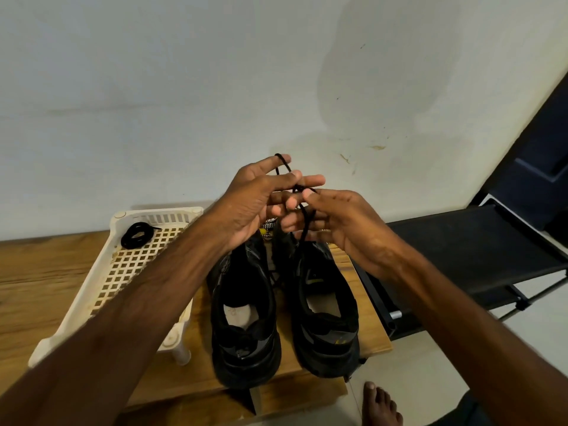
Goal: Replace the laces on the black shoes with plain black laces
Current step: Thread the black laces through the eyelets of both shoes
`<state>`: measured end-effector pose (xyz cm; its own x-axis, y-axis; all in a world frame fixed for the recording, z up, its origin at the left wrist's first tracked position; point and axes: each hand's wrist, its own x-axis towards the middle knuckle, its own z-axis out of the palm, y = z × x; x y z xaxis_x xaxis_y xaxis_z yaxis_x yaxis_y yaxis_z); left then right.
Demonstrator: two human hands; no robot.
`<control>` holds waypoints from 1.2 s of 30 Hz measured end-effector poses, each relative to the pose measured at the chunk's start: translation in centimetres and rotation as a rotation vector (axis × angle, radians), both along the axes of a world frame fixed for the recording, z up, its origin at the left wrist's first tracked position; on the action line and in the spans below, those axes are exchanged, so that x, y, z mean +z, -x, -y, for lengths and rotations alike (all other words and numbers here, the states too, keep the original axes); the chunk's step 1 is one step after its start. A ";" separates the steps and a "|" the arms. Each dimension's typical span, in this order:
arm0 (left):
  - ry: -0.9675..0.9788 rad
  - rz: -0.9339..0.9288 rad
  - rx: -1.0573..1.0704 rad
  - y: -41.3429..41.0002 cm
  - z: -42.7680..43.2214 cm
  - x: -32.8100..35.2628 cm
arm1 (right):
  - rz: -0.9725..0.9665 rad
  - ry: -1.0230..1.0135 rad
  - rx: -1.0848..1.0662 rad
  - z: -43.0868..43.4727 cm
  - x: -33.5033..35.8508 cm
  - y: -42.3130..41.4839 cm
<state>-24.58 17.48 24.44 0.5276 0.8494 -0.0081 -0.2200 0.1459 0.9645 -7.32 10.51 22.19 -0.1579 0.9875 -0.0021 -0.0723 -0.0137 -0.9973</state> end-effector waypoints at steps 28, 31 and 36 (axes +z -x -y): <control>0.307 0.306 0.189 1.9 -2.4 -2.4 | 0.157 0.110 0.360 1.2 0.6 -3.6; 0.292 0.290 0.187 1.8 -2.5 -2.5 | 0.298 0.089 0.473 1.4 0.5 -3.6; 0.247 0.209 0.215 1.9 -2.6 -2.9 | 0.762 -0.076 -0.110 0.8 -0.4 -4.2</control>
<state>-26.47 20.09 21.50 0.3492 0.9268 -0.1380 -0.4587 0.2975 0.8373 -3.08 9.72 21.82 -0.0409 0.9992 -0.0022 0.6378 0.0244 -0.7698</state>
